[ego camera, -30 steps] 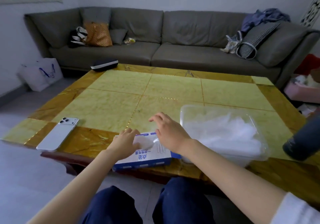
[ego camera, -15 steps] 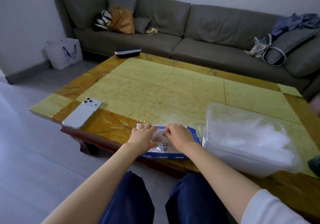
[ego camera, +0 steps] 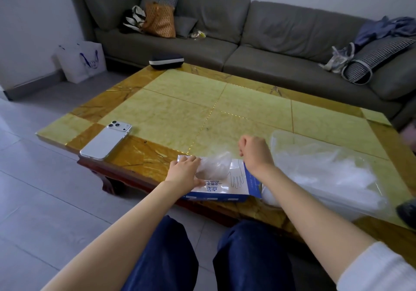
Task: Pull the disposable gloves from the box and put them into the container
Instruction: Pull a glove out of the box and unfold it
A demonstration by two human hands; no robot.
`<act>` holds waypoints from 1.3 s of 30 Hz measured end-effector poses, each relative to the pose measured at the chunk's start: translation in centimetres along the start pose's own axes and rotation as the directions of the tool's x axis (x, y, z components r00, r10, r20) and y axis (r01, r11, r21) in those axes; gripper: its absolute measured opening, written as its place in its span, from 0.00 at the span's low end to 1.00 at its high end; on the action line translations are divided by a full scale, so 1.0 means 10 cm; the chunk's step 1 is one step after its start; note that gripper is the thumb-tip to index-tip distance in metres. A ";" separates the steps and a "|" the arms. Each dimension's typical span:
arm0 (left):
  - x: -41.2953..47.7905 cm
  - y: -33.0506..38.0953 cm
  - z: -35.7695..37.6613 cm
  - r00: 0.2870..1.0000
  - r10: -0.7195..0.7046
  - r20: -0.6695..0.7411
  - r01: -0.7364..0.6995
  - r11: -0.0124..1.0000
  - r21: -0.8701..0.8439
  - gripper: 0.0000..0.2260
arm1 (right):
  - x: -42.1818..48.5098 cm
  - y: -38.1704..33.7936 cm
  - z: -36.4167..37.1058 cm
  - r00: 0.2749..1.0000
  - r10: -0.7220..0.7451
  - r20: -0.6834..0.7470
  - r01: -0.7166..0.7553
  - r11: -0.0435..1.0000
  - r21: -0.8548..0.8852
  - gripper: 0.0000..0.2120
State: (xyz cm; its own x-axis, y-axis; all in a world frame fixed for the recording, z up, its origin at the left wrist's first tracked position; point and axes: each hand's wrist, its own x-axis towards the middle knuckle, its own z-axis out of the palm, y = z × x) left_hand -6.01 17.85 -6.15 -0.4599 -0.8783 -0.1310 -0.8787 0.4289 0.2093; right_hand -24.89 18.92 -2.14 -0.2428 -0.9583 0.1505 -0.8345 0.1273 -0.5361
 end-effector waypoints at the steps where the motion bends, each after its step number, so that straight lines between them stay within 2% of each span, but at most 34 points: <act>1: 0.00 0.01 -0.01 1.000 -0.003 0.003 0.003 1.000 -0.012 0.29 | 0.04 -0.02 -0.07 1.000 -0.014 0.003 0.014 1.000 0.016 0.17; 4: -0.01 0.02 -0.02 1.000 0.008 -0.015 -0.009 0.997 -0.080 0.35 | 0.05 -0.08 -0.14 0.995 -0.067 0.076 0.069 0.997 -0.023 0.16; 6: -0.03 0.03 -0.02 0.998 0.043 -0.042 -0.046 0.996 -0.074 0.35 | -0.05 -0.14 -0.07 0.974 -0.061 0.216 0.068 0.997 -0.025 0.08; 8: -0.05 0.04 0.00 0.996 0.081 -0.040 -0.082 0.996 -0.031 0.30 | -0.13 -0.18 0.05 0.956 -0.036 0.291 0.053 0.997 -0.051 0.16; 9: -0.05 0.04 0.00 0.996 0.092 -0.024 -0.092 0.996 -0.014 0.28 | -0.16 -0.18 0.09 0.957 -0.020 0.288 0.036 0.998 -0.051 0.15; 12: -0.05 0.02 0.03 0.995 0.100 0.006 -0.101 0.995 0.008 0.20 | -0.20 -0.13 0.18 0.972 -0.001 0.236 0.007 1.000 -0.023 0.07; 15: -0.05 -0.01 0.04 0.994 0.106 0.024 -0.106 0.994 0.039 0.18 | -0.18 -0.08 0.12 0.981 0.025 0.193 -0.027 1.000 0.010 0.08; 19: -0.05 -0.01 0.03 0.994 0.101 0.044 -0.105 0.988 0.114 0.17 | -0.08 -0.02 -0.07 0.999 0.030 0.044 -0.033 0.996 0.082 0.09; 25: -0.05 0.01 0.01 0.993 0.103 0.063 -0.107 0.992 0.067 0.13 | -0.01 -0.05 -0.35 0.984 -0.004 -0.181 0.041 0.978 0.205 0.08; 28: -0.01 -0.01 -0.04 0.989 0.116 0.091 -0.114 0.993 -0.024 0.11 | -0.01 -0.04 -0.64 0.975 -0.012 -0.220 0.086 0.940 0.330 0.05; 31: 0.04 -0.03 -0.19 0.988 0.111 0.105 -0.087 0.974 -0.207 0.12 | -0.05 0.05 -0.86 0.995 -0.067 -0.078 0.092 0.920 0.382 0.05; 33: 0.08 0.00 -0.34 0.997 0.079 0.009 -0.072 0.948 -0.310 0.13 | -0.10 0.11 -0.95 0.994 -0.108 0.011 0.097 0.930 0.353 0.08; 36: 0.09 0.21 -0.61 0.984 0.044 -0.170 -0.127 0.845 -0.519 0.19 | -0.20 0.17 -1.04 0.986 -0.148 0.074 0.119 0.945 0.305 0.10; 39: 0.00 0.53 -0.80 0.970 0.186 -0.155 -0.242 0.719 -0.651 0.27 | -0.30 0.17 -1.08 0.979 -0.180 0.092 0.142 0.937 0.319 0.11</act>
State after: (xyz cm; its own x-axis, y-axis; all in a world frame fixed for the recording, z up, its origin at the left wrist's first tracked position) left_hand -9.64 18.44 2.75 -0.5898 -0.8051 0.0625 -0.4377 0.3837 0.8132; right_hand -30.95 24.74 5.43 -0.0422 -0.9850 0.1675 -0.6584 -0.0986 -0.7462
